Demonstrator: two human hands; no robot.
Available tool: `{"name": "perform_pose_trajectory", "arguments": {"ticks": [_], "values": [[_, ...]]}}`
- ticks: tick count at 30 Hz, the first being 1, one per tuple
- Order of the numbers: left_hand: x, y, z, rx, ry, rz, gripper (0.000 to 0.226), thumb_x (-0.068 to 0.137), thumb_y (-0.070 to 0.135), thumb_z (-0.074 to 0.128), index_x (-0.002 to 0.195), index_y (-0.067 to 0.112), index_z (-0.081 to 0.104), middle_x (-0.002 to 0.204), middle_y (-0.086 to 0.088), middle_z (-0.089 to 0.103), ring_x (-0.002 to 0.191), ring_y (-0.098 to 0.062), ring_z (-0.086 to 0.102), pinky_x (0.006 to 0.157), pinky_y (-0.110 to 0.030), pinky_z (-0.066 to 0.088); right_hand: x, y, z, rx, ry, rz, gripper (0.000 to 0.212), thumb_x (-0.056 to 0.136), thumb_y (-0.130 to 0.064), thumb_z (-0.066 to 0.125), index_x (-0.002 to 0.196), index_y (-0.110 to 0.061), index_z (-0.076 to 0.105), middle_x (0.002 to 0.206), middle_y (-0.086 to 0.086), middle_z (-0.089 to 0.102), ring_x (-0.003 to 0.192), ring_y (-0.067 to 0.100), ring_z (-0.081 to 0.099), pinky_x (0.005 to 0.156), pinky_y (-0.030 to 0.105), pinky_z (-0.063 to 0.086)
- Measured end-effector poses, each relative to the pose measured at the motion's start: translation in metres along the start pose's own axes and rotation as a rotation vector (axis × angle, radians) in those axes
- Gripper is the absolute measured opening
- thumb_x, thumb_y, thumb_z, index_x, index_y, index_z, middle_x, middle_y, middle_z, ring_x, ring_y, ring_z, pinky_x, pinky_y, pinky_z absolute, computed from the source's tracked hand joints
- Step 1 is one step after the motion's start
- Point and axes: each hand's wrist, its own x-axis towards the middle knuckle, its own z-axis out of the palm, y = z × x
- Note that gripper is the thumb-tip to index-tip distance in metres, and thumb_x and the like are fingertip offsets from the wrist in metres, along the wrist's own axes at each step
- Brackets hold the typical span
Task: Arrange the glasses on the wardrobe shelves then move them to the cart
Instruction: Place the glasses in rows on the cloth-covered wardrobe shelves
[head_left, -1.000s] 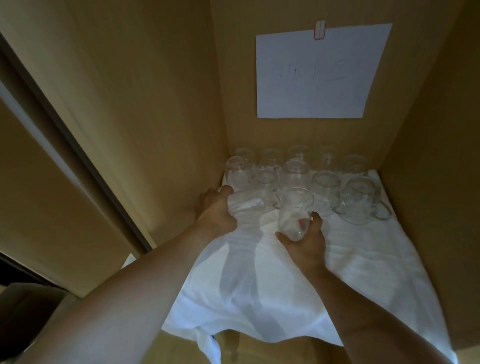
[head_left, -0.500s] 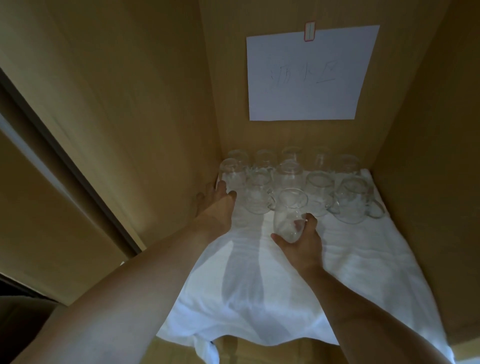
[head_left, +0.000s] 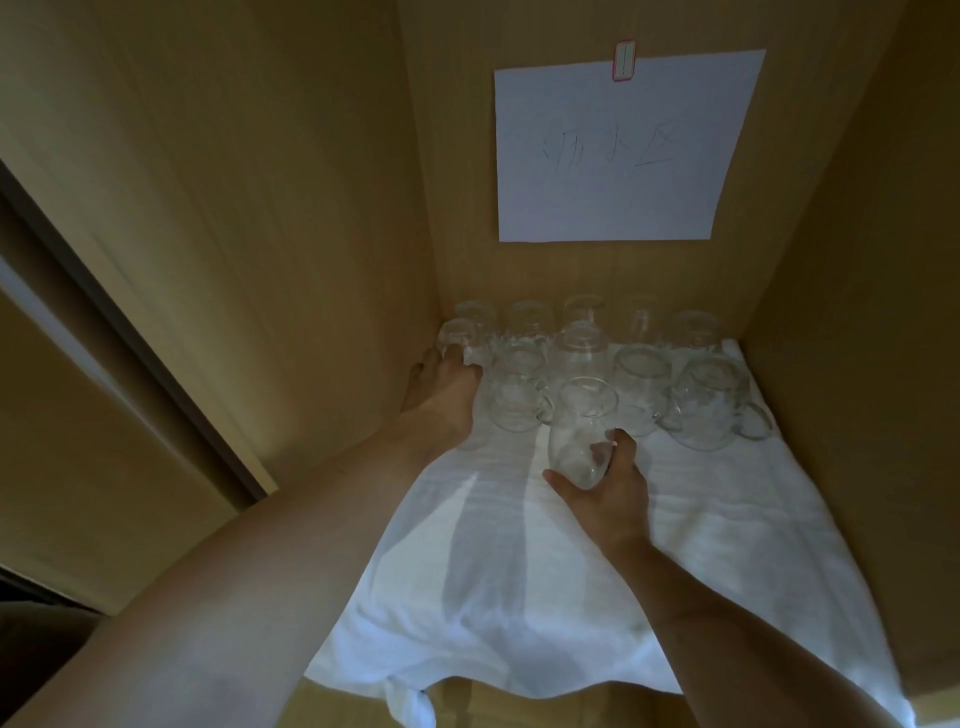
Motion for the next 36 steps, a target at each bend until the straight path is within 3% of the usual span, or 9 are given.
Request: {"name": "perform_pose_trajectory", "arguments": {"ticks": [7, 11, 15, 18, 20, 22, 26, 28, 36], "values": [[0.009, -0.022, 0.013, -0.267, 0.036, 0.003, 0.076, 0.079, -0.013, 0.061, 0.149, 0.010, 0.045, 0.150, -0.010, 0.044, 0.138, -0.027, 0.040, 0.111, -0.030, 0.037, -0.006, -0.005, -0.005, -0.016, 0.017, -0.034, 0.107, 0.057, -0.064, 0.089, 0.142, -0.031, 0.033, 0.128, 0.001, 0.063, 0.118, 0.023, 0.061, 0.092, 0.029, 0.049], [0.007, -0.031, 0.018, -0.306, 0.058, 0.037, 0.081, 0.078, -0.013, 0.063, 0.153, 0.011, 0.041, 0.156, -0.008, 0.039, 0.142, -0.025, 0.035, 0.115, -0.027, 0.032, -0.015, -0.009, -0.016, -0.053, 0.060, -0.143, 0.108, 0.057, -0.076, 0.075, 0.149, -0.035, 0.036, 0.123, -0.006, 0.049, 0.100, -0.001, 0.054, 0.084, 0.017, 0.043], [0.010, -0.031, 0.020, -0.288, 0.049, 0.083, 0.083, 0.081, -0.012, 0.061, 0.156, 0.014, 0.036, 0.164, -0.008, 0.026, 0.152, -0.026, 0.022, 0.122, -0.030, 0.023, -0.012, -0.013, -0.028, -0.073, 0.017, -0.342, 0.098, 0.061, -0.050, 0.091, 0.148, -0.029, 0.049, 0.119, -0.001, 0.037, 0.099, 0.001, 0.052, 0.091, 0.018, 0.048], [0.014, -0.024, 0.022, -0.285, 0.013, 0.128, 0.088, 0.082, -0.013, 0.062, 0.158, 0.016, 0.030, 0.168, -0.007, 0.017, 0.155, -0.026, 0.012, 0.123, -0.030, 0.018, -0.002, -0.023, -0.037, -0.120, -0.014, -0.405, 0.100, 0.057, -0.035, 0.099, 0.143, -0.021, 0.051, 0.115, -0.003, 0.044, 0.105, -0.015, 0.046, 0.089, -0.001, 0.037], [0.017, -0.018, 0.025, -0.274, -0.008, 0.157, 0.090, 0.082, -0.010, 0.062, 0.160, 0.018, 0.025, 0.169, -0.005, 0.013, 0.156, -0.026, 0.007, 0.124, -0.032, 0.016, 0.004, -0.031, -0.040, -0.124, -0.006, -0.409, 0.097, 0.055, -0.035, 0.099, 0.136, -0.014, 0.051, 0.116, -0.007, 0.046, 0.103, -0.015, 0.046, 0.087, -0.006, 0.033], [0.020, -0.014, 0.029, -0.273, -0.002, 0.172, 0.091, 0.083, -0.009, 0.060, 0.161, 0.017, 0.022, 0.170, -0.004, 0.013, 0.157, -0.026, 0.005, 0.123, -0.033, 0.012, 0.008, -0.043, -0.040, -0.125, 0.002, -0.403, 0.094, 0.054, -0.037, 0.100, 0.131, -0.012, 0.050, 0.118, -0.009, 0.048, 0.101, -0.006, 0.048, 0.086, -0.001, 0.036], [0.025, -0.016, 0.033, -0.287, 0.006, 0.161, 0.091, 0.082, -0.011, 0.061, 0.160, 0.014, 0.021, 0.169, -0.003, 0.014, 0.157, -0.024, 0.006, 0.123, -0.031, 0.013, 0.015, -0.070, -0.035, -0.202, -0.035, -0.544, 0.085, 0.055, -0.032, 0.100, 0.127, -0.012, 0.060, 0.126, 0.001, 0.058, 0.112, 0.022, 0.060, 0.093, 0.034, 0.052], [0.025, -0.017, 0.034, -0.285, 0.002, 0.164, 0.090, 0.082, -0.010, 0.061, 0.160, 0.015, 0.022, 0.170, -0.002, 0.013, 0.157, -0.023, 0.005, 0.123, -0.030, 0.012, 0.017, -0.080, -0.030, -0.247, -0.074, -0.608, 0.083, 0.057, -0.032, 0.099, 0.130, -0.014, 0.063, 0.130, 0.005, 0.060, 0.116, 0.027, 0.059, 0.096, 0.043, 0.053], [0.026, -0.020, 0.039, -0.279, 0.023, 0.180, 0.087, 0.087, -0.003, 0.064, 0.161, 0.015, 0.020, 0.170, -0.003, 0.009, 0.157, -0.023, 0.004, 0.123, -0.030, 0.011, 0.022, -0.101, -0.002, -0.326, -0.107, -0.579, 0.086, 0.061, -0.030, 0.096, 0.139, -0.020, 0.060, 0.137, 0.004, 0.059, 0.118, 0.030, 0.059, 0.099, 0.044, 0.051]]}}
